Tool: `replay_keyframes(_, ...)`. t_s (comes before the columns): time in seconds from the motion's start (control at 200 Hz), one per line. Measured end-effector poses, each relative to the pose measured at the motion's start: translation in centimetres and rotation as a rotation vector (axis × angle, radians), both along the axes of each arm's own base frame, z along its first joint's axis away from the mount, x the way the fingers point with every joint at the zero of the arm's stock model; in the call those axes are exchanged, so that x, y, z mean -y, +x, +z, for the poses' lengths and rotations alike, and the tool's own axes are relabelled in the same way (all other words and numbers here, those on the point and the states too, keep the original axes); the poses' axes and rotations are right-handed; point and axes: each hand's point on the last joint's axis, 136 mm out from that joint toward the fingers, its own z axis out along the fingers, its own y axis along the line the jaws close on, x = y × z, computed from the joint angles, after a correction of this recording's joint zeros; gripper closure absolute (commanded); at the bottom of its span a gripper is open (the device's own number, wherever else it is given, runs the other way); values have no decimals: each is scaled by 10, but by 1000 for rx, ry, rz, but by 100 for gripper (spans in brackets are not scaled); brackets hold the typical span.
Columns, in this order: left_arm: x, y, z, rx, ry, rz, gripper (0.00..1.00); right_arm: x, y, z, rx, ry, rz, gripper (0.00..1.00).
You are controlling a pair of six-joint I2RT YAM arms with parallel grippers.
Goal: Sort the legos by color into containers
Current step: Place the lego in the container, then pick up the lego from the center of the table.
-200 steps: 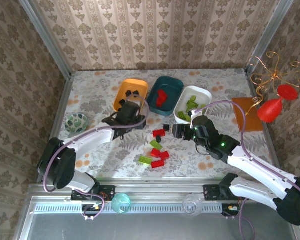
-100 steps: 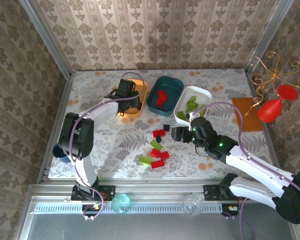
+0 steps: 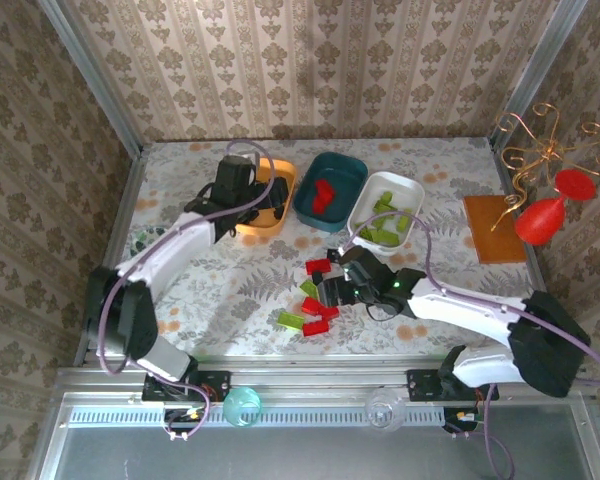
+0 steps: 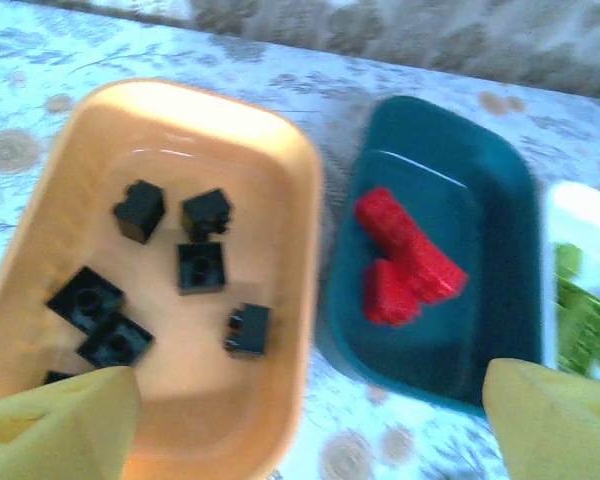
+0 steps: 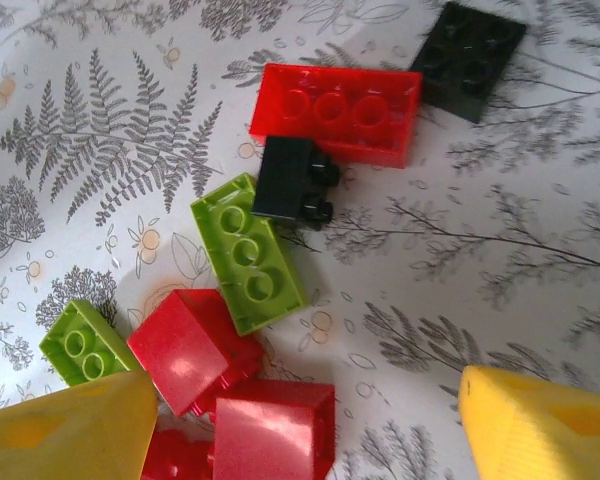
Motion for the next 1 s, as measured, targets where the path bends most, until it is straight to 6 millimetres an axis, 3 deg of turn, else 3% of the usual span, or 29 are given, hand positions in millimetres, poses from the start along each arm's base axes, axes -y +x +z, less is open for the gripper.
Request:
replay_keyframes(0.12,11,-42,6,26,-37,-68,0,-16,7,-9,-14,-14,16,24)
replay_keyframes(0.34,0,-97,-36,-37,-14,-94,0,-32,18,-30,-42,-43,16,32)
replay_keyframes(0.43,-8,-113,-44,-39,-11,-94,0,-35,24,-35,-44,-52,-5,37)
replay_keyframes(0.685,-33,-137,-37,10,-57,-41,0,-38,43,-42,-25,-89,-68,47)
replay_keyframes(0.83,-45,-147,-46,-1,-53,-18,0,-38,50,-46,-17,-112,-92,51)
replay_keyframes(1.0,-50,-152,-54,-24,-43,-7,0,-38,54,-50,-13,-129,-104,63)
